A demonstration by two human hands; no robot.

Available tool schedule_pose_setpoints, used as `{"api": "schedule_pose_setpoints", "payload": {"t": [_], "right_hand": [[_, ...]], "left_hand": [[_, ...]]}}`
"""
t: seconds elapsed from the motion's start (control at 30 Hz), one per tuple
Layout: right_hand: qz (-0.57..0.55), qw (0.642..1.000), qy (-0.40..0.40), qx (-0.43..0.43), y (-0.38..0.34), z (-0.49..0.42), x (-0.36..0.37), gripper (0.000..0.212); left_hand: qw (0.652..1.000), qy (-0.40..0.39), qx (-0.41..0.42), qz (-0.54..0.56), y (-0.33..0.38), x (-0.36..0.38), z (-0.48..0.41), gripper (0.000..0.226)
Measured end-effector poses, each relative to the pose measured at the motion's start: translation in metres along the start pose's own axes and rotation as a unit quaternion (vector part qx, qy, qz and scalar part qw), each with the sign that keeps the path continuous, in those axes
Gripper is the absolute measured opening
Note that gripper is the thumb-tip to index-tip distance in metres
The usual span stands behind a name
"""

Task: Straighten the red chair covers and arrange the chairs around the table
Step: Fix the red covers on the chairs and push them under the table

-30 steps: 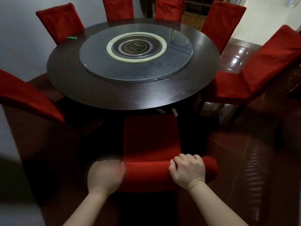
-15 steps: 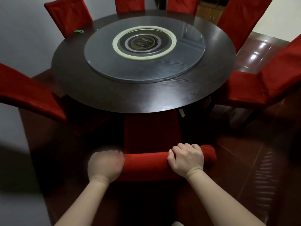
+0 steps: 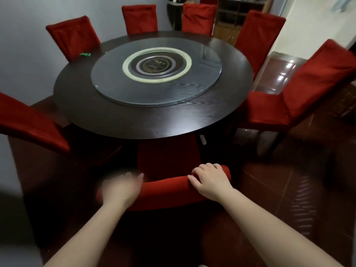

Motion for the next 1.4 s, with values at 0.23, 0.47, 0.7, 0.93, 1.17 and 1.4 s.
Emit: {"api": "schedule_pose_setpoints", "payload": {"t": [0.23, 0.47, 0.7, 0.93, 1.17, 1.4], "right_hand": [[-0.019, 0.994, 0.036, 0.098, 0.057, 0.084, -0.041, 0.052], [-0.032, 0.982, 0.074, 0.173, 0.11, 0.187, -0.064, 0.056], [-0.057, 0.965, 0.11, 0.232, 0.204, 0.254, -0.081, 0.057], [-0.062, 0.961, 0.129, 0.235, 0.331, 0.289, -0.109, 0.056], [-0.037, 0.968, 0.109, 0.224, 0.487, 0.297, -0.153, 0.056], [-0.12, 0.969, 0.111, 0.186, 0.597, 0.252, -0.147, 0.051]], "left_hand": [[0.981, 0.103, 0.152, 0.06, 0.09, -0.063, 0.038, 0.066], [0.948, 0.14, 0.281, 0.052, 0.185, -0.105, 0.08, 0.062], [0.916, 0.142, 0.371, 0.054, 0.293, -0.137, 0.11, 0.058], [0.907, 0.144, 0.391, 0.055, 0.432, -0.173, 0.103, 0.052], [0.911, 0.129, 0.385, 0.069, 0.565, -0.186, 0.092, 0.049], [0.921, 0.023, 0.39, -0.006, 0.651, -0.201, 0.021, 0.049]]}}
Point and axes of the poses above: each hand's wrist, its own z-axis away from the middle knuckle, its own x-axis out of the palm, y = z × x, the point moved 3 cm from there along -z, towards the middle knuckle, and after that the axes turned 13 degrees about -y, right-handed, at the moved point
